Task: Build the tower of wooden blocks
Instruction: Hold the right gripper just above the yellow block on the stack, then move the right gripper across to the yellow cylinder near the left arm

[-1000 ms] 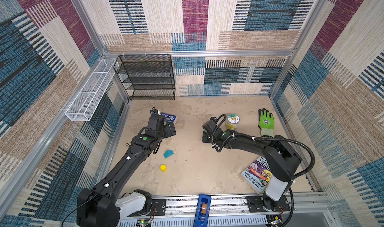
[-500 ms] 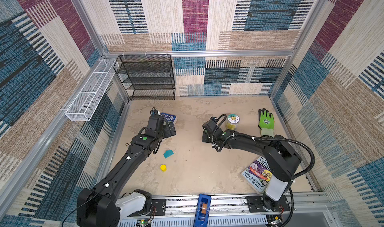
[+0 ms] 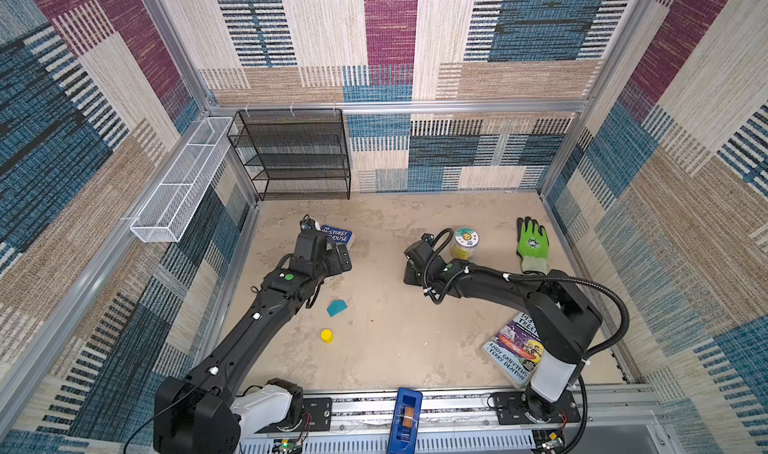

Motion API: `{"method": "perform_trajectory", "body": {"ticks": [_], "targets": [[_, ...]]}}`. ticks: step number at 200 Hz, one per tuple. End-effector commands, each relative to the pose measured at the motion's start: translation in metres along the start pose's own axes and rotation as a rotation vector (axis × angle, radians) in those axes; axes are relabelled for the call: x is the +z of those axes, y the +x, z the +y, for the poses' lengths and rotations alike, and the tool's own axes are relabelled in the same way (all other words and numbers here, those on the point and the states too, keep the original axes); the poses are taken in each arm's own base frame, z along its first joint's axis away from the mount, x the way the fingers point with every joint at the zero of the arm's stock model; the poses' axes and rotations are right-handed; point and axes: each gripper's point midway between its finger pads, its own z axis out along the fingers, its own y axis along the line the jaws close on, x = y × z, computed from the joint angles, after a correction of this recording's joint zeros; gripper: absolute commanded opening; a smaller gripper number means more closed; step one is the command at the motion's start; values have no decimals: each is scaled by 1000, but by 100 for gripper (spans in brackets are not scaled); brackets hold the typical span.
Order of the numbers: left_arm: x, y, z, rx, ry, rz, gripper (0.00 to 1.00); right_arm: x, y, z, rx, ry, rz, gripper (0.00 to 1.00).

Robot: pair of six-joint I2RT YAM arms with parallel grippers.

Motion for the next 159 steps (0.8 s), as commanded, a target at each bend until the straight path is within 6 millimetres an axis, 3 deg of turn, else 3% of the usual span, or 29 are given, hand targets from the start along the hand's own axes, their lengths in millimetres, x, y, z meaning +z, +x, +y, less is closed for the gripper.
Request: {"method": "perform_trajectory", "body": {"ticks": [1,99,159], "targets": [[0,-5,-2,-19,13,-19,99,0,-7,2,11,-2,-25,0],[0,-5,-3,-21,22,-19,99,-7,0,3,16,-27,1,0],[3,-3,-7,-25,44,-11,99,-47,-2,-1,41,-79,-27,0]]}}
